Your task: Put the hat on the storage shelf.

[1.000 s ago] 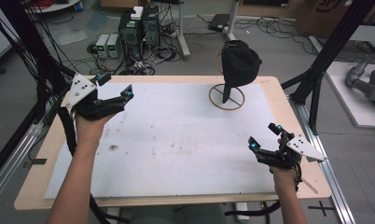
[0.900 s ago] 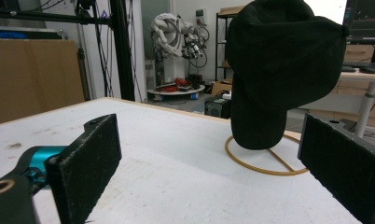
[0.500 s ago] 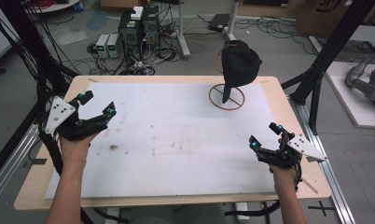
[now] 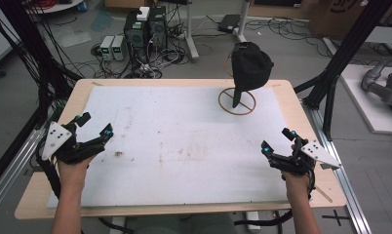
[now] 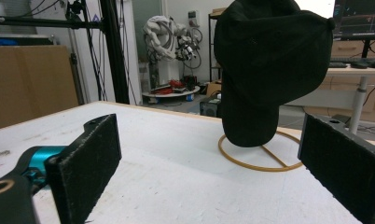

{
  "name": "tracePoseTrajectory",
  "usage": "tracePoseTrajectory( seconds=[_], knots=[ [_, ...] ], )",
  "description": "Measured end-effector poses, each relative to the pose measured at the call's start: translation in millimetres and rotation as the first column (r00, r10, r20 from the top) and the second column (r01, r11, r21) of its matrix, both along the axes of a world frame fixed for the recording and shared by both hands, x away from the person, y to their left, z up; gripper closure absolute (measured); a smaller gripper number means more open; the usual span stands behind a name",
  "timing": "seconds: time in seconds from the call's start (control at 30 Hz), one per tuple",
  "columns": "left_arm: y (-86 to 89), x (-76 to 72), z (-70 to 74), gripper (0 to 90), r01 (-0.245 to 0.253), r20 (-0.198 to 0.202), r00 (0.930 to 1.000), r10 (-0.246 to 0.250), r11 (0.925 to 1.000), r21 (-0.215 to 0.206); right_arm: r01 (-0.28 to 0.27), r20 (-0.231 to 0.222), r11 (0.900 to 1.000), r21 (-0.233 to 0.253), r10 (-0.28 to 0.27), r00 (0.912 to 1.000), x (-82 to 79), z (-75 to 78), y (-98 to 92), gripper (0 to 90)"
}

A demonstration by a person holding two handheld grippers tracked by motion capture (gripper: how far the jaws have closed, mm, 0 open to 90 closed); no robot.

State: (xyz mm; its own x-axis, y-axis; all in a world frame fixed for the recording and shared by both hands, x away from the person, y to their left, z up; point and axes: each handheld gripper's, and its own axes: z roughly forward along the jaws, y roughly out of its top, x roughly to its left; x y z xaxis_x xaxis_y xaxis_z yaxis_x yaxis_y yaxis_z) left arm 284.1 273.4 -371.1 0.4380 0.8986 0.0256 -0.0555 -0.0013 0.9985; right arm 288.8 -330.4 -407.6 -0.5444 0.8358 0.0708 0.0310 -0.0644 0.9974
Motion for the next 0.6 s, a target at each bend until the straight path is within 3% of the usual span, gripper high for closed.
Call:
tracePoseTrajectory(
  seconds=[0.4,0.6],
  knots=[
    [14.0,-7.5,-27.8,18.6,-0.011,-0.023,0.9997,0.011,0.9998,-0.019,0.016,-0.003,1.000,0.008,-0.016,0.9999,2.2,-3.7,-2.4,5.4],
    [19.2,-9.0,-34.2,18.6,-0.018,-0.027,0.9995,0.017,0.9993,-0.033,0.026,-0.014,1.000,0.009,-0.026,0.9996,2.6,-7.0,-4.6,5.4]
  ],
)
